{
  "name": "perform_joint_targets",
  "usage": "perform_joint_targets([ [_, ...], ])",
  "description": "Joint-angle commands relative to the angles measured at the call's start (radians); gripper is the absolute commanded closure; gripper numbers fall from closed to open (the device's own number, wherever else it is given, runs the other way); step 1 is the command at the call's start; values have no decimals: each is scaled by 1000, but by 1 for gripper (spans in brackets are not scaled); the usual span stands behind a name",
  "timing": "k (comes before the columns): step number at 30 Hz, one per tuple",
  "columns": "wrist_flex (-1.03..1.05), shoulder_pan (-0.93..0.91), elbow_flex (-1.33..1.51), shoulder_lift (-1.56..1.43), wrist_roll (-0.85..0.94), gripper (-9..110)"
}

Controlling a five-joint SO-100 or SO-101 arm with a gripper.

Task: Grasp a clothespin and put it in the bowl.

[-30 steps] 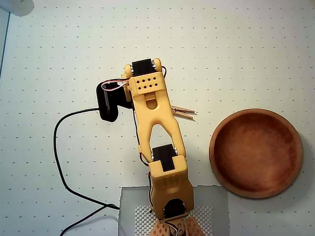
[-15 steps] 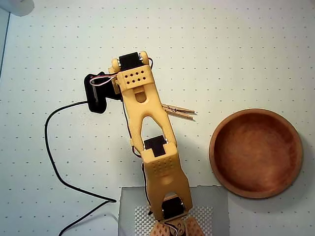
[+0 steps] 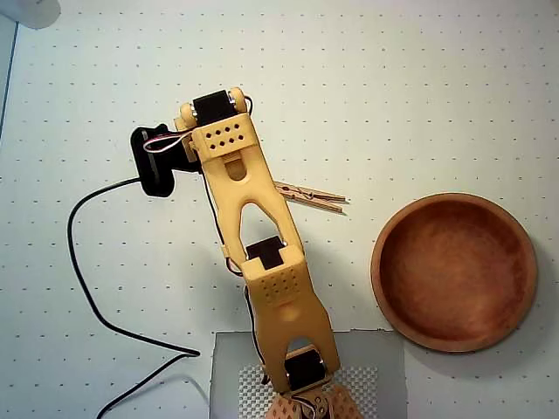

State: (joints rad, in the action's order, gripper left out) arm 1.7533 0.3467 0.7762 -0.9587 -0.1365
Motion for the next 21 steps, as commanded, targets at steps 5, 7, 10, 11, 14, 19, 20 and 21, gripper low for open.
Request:
perform_joint_targets([
  [5,6,-46,-66,-21,80,103],
  [7,6,-57,-66,-21,190,103],
  [10,6,-75,-66,-21,408,103],
  [11,6,-92,-66,-23,514,103],
  [14,6,-127,-66,-23,761,103],
  [19,6,-164,-55,-18,1118,104],
  [20,6,-173,-57,-21,1183,104],
  [21,6,-179,-60,-21,1236,104],
])
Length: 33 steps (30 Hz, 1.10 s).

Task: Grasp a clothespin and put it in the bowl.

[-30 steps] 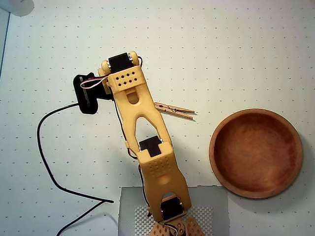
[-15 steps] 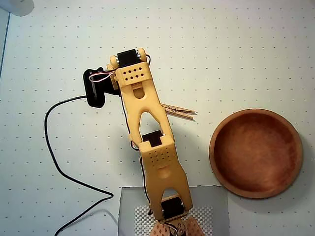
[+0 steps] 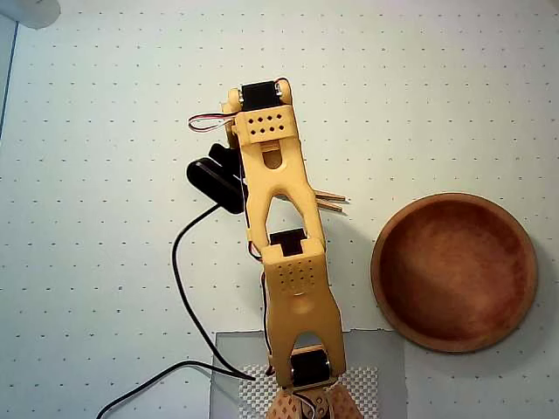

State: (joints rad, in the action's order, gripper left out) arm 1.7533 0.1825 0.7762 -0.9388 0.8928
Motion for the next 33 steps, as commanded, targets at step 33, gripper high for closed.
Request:
perform_joint_targets([
  [33,14,-153,-20,-92,1460,104],
])
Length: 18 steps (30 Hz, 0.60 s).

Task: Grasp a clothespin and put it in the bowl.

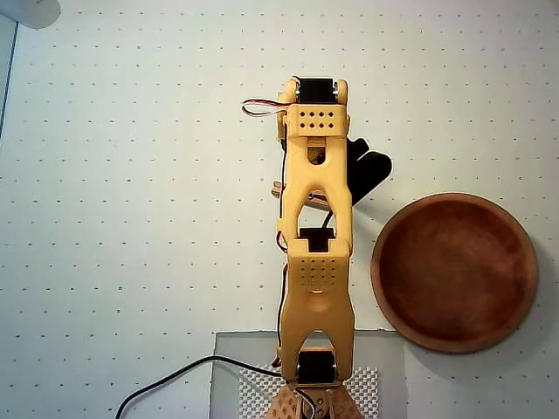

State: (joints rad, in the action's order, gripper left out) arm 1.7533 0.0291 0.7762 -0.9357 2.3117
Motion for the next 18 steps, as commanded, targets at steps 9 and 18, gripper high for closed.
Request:
perform_joint_targets([
  [9,6,31,-25,-112,51,86],
  [18,17,48,-20,-103,225,73],
])
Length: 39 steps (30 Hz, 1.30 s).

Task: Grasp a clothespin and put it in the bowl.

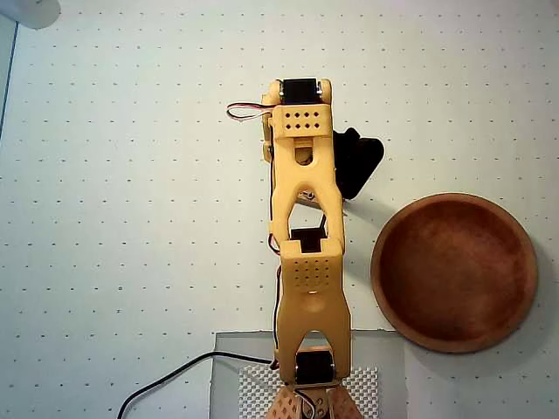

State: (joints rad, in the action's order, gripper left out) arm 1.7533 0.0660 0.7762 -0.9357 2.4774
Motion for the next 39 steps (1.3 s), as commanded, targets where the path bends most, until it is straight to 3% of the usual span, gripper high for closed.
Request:
perform_joint_targets([
  [1,17,15,-18,-101,72,72],
  [16,18,26,-6,12,196,73],
  [39,15,-60,-17,118,204,73],
])
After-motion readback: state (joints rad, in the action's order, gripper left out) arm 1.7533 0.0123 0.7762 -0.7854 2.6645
